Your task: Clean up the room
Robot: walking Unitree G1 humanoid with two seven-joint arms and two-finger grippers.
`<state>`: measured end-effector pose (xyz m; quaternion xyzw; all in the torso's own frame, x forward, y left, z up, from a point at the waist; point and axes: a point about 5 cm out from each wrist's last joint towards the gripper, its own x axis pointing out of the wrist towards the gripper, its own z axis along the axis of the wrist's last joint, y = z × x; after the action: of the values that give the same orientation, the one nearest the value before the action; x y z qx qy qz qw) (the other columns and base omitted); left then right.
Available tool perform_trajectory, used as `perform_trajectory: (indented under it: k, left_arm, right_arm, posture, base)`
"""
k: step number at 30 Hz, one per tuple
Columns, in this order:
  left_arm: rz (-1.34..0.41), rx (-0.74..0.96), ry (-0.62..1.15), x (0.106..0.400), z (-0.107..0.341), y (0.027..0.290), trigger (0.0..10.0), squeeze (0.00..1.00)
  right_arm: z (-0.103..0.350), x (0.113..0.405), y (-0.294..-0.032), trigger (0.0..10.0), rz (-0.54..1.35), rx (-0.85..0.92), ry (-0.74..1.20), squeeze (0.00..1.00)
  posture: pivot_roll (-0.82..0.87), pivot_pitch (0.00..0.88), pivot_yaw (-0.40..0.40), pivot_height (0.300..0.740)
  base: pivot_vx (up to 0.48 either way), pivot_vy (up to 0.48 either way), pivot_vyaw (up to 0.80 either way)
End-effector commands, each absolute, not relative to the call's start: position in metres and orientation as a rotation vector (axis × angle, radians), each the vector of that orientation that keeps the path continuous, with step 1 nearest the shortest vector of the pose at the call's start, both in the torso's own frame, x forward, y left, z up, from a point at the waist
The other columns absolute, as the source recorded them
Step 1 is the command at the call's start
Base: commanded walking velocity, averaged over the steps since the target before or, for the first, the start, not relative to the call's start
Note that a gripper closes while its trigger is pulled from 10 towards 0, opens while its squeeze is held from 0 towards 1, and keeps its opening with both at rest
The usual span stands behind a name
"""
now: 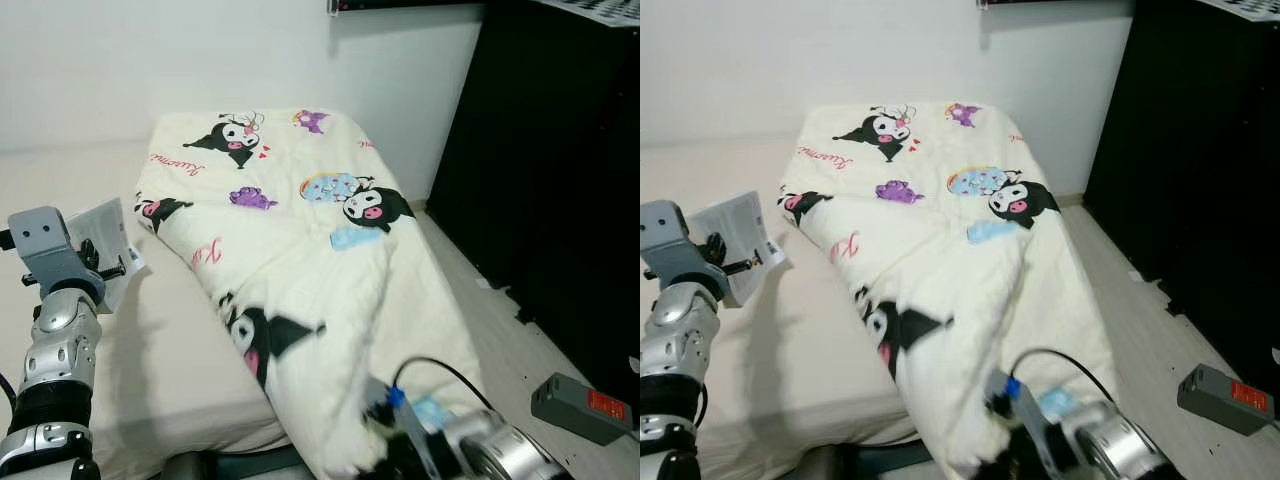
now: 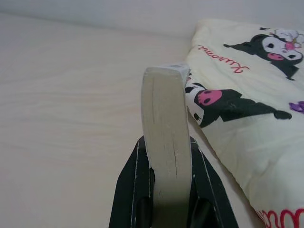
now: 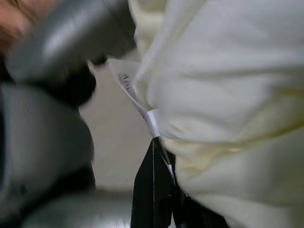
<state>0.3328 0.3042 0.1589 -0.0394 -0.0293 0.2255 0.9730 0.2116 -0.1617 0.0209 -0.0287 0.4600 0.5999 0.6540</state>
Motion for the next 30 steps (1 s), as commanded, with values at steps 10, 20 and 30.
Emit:
perform_trajectory:
  k: [10, 20, 30]
  left_arm:
    - [0.438, -0.059, -0.072, 0.336, 0.158, 0.294, 0.0, 0.00]
    - [0.417, 0.003, -0.066, 0.339, 0.158, 0.290, 0.0, 0.00]
    - [0.414, 0.039, -0.063, 0.340, 0.159, 0.288, 0.0, 0.00]
  right_arm:
    - [0.005, 0.209, -0.185, 10.0, 1.159, -0.185, 1.024, 0.75]
    - [0.046, 0.201, -0.192, 10.0, 1.276, 0.040, 0.929, 1.00]
    - [0.116, 0.220, -0.205, 10.0, 1.266, 0.278, 0.527, 1.00]
  posture:
    - [-0.10, 0.050, -0.028, 0.530]
    - [-0.11, 0.039, -0.029, 0.530]
    - [-0.12, 0.037, -0.023, 0.530]
  base:
    - [0.000, 0.000, 0.00]
    - [0.000, 0.000, 0.00]
    - [0.000, 0.000, 0.00]
